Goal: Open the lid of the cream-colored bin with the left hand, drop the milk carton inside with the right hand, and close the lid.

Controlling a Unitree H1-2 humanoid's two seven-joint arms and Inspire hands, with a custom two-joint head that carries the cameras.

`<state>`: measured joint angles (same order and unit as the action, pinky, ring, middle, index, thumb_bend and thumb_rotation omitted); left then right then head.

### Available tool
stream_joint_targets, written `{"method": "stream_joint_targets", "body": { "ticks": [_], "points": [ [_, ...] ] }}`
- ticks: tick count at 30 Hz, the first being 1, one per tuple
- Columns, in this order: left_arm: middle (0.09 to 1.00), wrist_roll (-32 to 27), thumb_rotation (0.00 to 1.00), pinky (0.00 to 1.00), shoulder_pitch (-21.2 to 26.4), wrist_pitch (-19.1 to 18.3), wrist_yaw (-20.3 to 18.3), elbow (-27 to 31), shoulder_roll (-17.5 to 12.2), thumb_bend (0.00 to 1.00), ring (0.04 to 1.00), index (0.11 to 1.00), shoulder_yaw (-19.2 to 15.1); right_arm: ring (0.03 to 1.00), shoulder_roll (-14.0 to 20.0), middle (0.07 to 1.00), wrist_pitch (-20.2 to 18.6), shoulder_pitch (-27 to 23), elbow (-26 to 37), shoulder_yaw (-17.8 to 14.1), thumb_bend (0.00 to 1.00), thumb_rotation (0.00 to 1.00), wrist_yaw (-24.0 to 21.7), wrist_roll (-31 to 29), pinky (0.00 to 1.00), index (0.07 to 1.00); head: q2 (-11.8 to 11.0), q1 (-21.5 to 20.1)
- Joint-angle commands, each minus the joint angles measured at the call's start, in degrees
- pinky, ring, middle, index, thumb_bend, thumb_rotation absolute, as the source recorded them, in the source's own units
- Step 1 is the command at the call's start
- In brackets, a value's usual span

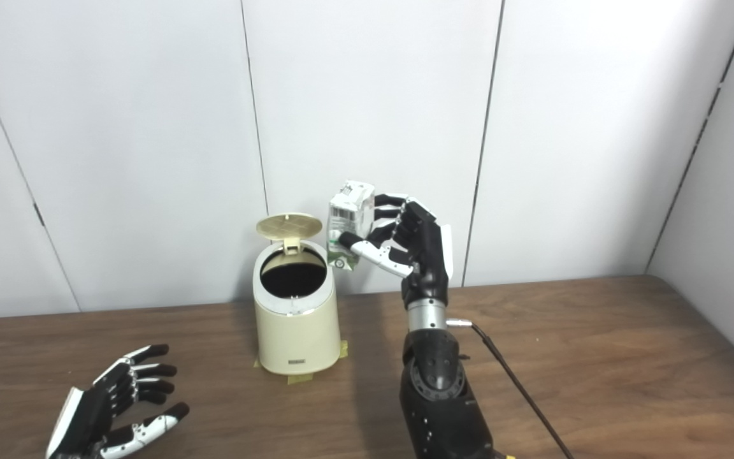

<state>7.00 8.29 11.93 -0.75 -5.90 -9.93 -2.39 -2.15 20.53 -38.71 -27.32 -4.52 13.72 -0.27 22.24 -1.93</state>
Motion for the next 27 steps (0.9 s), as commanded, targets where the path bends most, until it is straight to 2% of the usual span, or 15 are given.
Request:
{"method": "stream_joint_targets", "body": {
  "ticks": [1,8,27],
  "points": [
    [0.668,1.0,0.04,0.59,-0.1,1.1,0.9,-0.1,1.4,0.67,0.612,0.772,0.9,0.324,-0.3,0.439,0.9,-3.9,2.7,0.4,0.52,0.00,-0.5,0.6,0.28,0.520,0.0,0.1],
    [0.675,1.4,0.05,0.58,-0.1,1.1,1.7,0.5,2.2,0.67,0.612,0.773,1.7,0.329,-1.3,0.438,0.6,-4.1,2.8,0.8,0.52,0.00,-1.3,-0.1,0.28,0.517,0.2,1.7],
    [0.674,2.0,0.07,0.57,-0.6,-1.1,3.1,2.9,3.9,0.68,0.606,0.765,2.3,0.315,-1.7,0.435,-1.4,-5.3,-0.3,3.0,0.52,0.00,0.4,6.6,0.27,0.529,1.8,3.8]
  ]
}}
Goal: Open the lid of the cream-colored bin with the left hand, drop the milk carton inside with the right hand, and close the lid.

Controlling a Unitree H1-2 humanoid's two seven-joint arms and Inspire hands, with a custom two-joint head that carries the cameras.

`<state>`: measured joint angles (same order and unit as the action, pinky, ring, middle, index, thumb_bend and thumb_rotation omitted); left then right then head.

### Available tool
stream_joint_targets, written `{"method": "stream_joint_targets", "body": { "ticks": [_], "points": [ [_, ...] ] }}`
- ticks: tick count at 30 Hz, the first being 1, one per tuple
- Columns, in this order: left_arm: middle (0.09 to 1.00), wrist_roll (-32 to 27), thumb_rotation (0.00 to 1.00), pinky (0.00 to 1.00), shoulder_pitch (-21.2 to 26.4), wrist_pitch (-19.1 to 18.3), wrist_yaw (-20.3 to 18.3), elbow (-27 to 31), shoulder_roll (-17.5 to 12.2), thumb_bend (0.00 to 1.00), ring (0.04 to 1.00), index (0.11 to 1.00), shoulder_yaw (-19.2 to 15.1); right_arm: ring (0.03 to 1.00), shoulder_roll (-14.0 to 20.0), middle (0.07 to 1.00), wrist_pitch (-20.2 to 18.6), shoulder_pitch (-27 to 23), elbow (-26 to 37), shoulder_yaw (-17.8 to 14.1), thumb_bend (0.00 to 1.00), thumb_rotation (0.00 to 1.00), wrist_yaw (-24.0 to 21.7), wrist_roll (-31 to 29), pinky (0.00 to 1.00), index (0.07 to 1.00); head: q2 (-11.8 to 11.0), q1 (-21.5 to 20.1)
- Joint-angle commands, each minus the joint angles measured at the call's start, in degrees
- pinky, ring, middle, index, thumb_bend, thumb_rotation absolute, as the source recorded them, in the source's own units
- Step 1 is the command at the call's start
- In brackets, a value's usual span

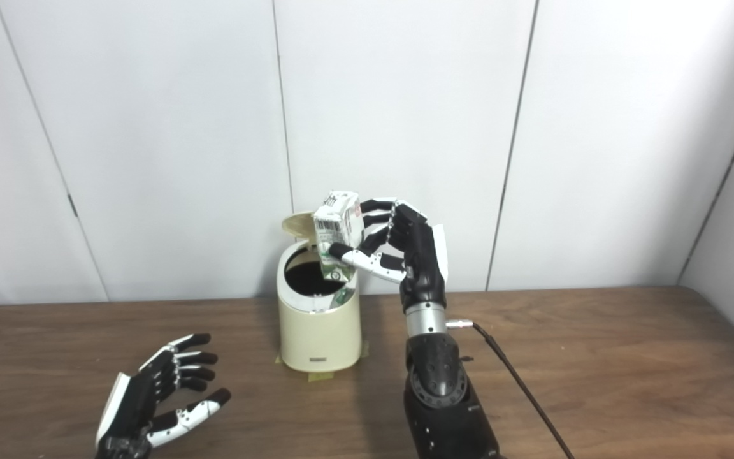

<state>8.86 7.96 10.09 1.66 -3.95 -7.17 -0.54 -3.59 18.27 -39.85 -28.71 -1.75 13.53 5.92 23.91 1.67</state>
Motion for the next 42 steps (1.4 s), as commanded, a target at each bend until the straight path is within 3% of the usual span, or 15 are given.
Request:
{"method": "stream_joint_targets", "body": {
  "ticks": [1,5,10,16,26,42],
  "points": [
    [0.673,0.1,0.07,0.56,-0.3,0.7,0.7,1.0,1.2,0.69,0.605,0.764,0.5,0.315,-0.3,0.435,0.8,-4.3,0.6,0.3,0.52,0.00,0.5,0.5,0.27,0.529,0.2,0.3],
    [0.672,0.3,0.07,0.57,-0.4,-0.2,0.7,1.8,1.8,0.69,0.606,0.764,0.5,0.316,-0.3,0.435,0.7,-4.9,-0.9,0.4,0.52,0.00,0.2,0.4,0.27,0.530,0.4,0.9],
    [0.676,0.5,0.06,0.58,-0.6,-0.5,0.7,2.2,2.1,0.68,0.613,0.769,0.7,0.313,0.2,0.434,3.8,-7.1,-6.1,0.9,0.52,0.00,-0.7,0.0,0.26,0.528,0.6,1.5],
    [0.679,0.9,0.08,0.57,-0.8,-1.0,0.9,2.6,2.2,0.68,0.614,0.773,0.9,0.311,0.8,0.435,4.0,-9.3,-10.5,2.5,0.52,0.00,2.4,4.3,0.26,0.529,0.8,1.8],
    [0.676,2.8,0.10,0.58,-1.1,-1.5,1.3,3.0,2.1,0.68,0.616,0.770,1.7,0.309,1.0,0.429,7.9,-12.8,-17.7,3.1,0.52,0.00,1.6,2.9,0.26,0.529,0.9,2.5],
    [0.669,2.8,0.08,0.56,-1.1,-1.5,1.4,3.2,2.8,0.68,0.610,0.768,2.1,0.313,2.6,0.430,8.6,-13.3,-20.4,6.8,0.52,0.00,3.0,5.3,0.26,0.525,1.3,2.9]
  ]
}}
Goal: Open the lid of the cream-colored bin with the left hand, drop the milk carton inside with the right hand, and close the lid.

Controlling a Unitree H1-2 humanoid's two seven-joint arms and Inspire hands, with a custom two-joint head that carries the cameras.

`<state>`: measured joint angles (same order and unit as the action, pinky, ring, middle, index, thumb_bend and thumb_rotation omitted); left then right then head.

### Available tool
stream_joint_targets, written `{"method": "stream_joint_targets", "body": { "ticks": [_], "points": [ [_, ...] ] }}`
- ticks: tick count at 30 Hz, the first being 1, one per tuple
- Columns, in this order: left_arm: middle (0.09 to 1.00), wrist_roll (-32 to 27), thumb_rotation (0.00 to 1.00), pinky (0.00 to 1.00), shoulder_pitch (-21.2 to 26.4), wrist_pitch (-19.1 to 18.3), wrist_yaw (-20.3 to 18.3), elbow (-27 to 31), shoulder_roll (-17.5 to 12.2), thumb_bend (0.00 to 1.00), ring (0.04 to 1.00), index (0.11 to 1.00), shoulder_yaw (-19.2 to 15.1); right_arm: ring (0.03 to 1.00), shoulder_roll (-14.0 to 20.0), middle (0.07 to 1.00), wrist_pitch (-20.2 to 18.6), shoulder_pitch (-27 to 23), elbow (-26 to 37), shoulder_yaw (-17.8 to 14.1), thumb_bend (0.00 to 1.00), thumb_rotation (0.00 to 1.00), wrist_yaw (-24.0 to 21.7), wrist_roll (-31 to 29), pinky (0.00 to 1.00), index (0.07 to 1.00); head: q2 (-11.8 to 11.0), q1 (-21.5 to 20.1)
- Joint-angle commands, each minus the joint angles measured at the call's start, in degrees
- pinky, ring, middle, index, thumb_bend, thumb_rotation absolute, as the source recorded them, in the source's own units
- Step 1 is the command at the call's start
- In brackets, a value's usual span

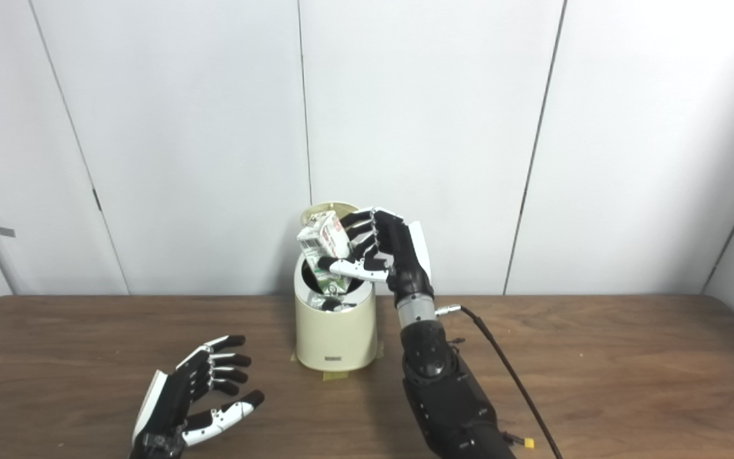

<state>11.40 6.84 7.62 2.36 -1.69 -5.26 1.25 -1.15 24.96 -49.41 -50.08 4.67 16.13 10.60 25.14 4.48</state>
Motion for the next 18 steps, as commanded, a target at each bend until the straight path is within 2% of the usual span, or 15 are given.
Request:
{"method": "stream_joint_targets", "body": {
  "ticks": [1,6,9,11,15,16,18],
  "points": [
    [0.669,0.4,0.08,0.56,0.0,1.0,0.7,1.0,0.8,0.68,0.609,0.767,0.4,0.314,0.3,0.430,1.9,-3.6,1.1,0.6,0.52,0.00,0.4,0.6,0.26,0.525,0.0,0.0],
    [0.667,0.3,0.06,0.56,0.0,0.9,0.6,0.9,0.8,0.67,0.608,0.766,0.5,0.322,0.8,0.430,1.9,-3.2,1.2,1.4,0.52,0.00,-0.5,0.7,0.27,0.523,0.1,-0.2],
    [0.669,0.4,0.06,0.56,0.0,0.7,0.6,1.0,0.7,0.67,0.611,0.765,0.5,0.345,1.8,0.442,1.9,-3.0,1.3,3.0,0.52,0.00,-1.8,2.0,0.29,0.520,0.2,-0.2],
    [0.671,-0.1,0.05,0.57,0.0,0.8,0.4,0.9,0.7,0.67,0.614,0.766,0.4,0.397,2.6,0.474,1.9,-2.9,1.2,4.3,0.52,0.00,-2.4,3.1,0.32,0.530,0.2,-0.2],
    [0.669,-0.3,0.05,0.57,0.1,0.9,0.3,0.6,0.5,0.67,0.609,0.770,0.4,0.418,3.6,0.526,0.8,-2.7,1.5,6.5,0.51,0.00,-3.8,5.5,0.38,0.520,0.2,-0.3],
    [0.667,-0.1,0.05,0.57,0.0,0.8,0.4,0.7,0.5,0.67,0.608,0.769,0.4,0.440,3.7,0.595,0.8,-2.6,1.6,6.7,0.51,0.00,-4.0,5.8,0.38,0.508,0.2,-0.3],
    [0.667,-0.2,0.05,0.57,0.0,0.6,0.4,0.7,0.5,0.67,0.607,0.768,0.3,0.524,3.8,0.667,0.7,-2.4,2.1,6.8,0.52,0.10,-4.3,6.0,0.39,0.499,0.2,-0.3]
  ]
}}
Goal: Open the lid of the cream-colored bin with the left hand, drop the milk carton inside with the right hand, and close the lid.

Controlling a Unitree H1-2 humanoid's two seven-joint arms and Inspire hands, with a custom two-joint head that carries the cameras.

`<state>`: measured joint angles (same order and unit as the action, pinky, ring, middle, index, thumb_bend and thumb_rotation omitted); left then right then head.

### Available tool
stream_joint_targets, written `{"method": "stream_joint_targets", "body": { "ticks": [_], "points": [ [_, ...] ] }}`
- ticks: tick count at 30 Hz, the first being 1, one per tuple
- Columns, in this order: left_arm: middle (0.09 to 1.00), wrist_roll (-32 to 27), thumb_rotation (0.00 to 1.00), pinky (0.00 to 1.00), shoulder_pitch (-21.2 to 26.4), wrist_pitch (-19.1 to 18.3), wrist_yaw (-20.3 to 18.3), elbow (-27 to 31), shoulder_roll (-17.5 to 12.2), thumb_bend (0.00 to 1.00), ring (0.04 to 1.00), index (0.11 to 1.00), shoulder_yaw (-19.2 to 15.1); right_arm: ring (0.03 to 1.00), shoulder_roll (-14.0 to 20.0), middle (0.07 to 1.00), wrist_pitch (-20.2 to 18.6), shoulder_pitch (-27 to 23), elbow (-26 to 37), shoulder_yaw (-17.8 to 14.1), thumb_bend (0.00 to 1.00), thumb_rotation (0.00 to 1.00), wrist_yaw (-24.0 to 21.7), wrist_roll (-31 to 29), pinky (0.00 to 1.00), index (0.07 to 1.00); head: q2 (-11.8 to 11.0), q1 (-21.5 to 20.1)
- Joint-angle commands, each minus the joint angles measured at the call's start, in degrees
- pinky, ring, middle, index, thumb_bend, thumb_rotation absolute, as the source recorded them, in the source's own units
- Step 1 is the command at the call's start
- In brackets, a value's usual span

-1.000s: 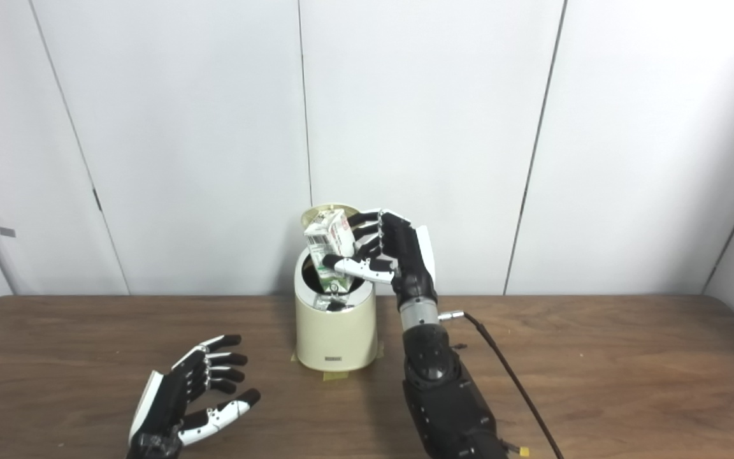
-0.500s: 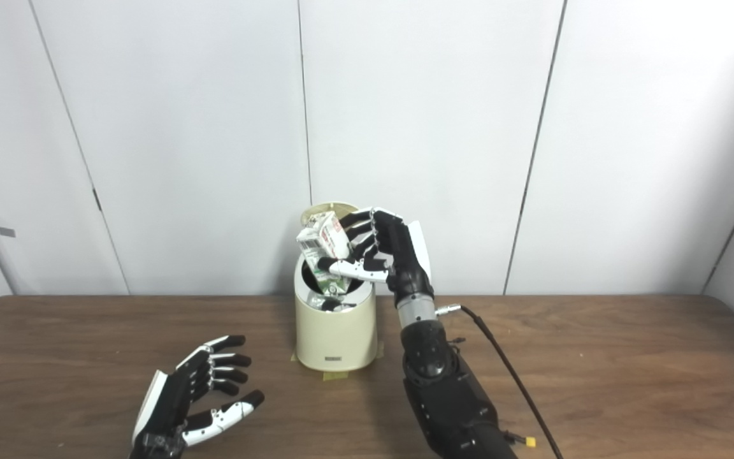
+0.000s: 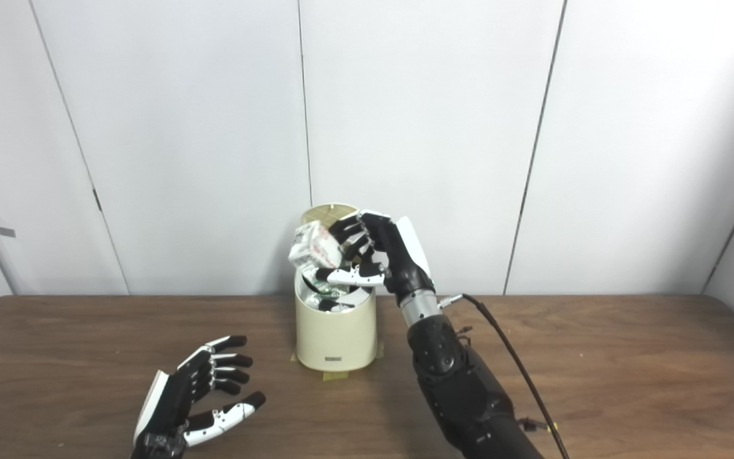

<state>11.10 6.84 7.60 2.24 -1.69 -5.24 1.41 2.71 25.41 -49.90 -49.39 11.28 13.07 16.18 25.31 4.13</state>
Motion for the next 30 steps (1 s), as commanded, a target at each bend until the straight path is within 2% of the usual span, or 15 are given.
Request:
{"method": "stream_joint_targets", "body": {
  "ticks": [1,9,21,27,30],
  "points": [
    [0.666,0.2,0.05,0.57,0.0,0.6,0.5,0.7,0.5,0.67,0.607,0.768,0.1,0.540,-0.1,0.680,0.2,-1.8,1.7,0.2,0.52,0.11,-1.4,0.4,0.40,0.498,0.1,0.0],
    [0.671,0.1,0.05,0.56,0.0,0.9,0.3,0.6,0.2,0.67,0.606,0.771,0.1,0.572,0.1,0.703,-2.0,-0.8,4.1,-0.2,0.51,0.12,-4.4,0.2,0.41,0.497,0.2,-0.2],
    [0.673,0.1,0.06,0.55,0.0,0.8,0.2,0.6,-0.1,0.67,0.607,0.769,0.1,0.556,-0.1,0.698,-2.1,0.8,6.6,-0.7,0.51,0.12,-7.4,-0.3,0.41,0.497,0.3,-0.4],
    [0.671,0.7,0.06,0.56,0.0,0.7,0.3,0.7,-0.2,0.67,0.610,0.767,0.1,0.526,-0.3,0.684,-2.3,2.7,11.3,-2.1,0.51,0.12,-9.0,-2.5,0.38,0.497,0.1,-0.4],
    [0.670,0.4,0.07,0.58,0.1,0.7,0.2,0.5,-0.2,0.67,0.610,0.767,0.1,0.502,-0.2,0.665,-2.6,4.4,15.6,-3.4,0.51,0.12,-9.0,-3.6,0.35,0.495,0.0,-0.5]
  ]
}}
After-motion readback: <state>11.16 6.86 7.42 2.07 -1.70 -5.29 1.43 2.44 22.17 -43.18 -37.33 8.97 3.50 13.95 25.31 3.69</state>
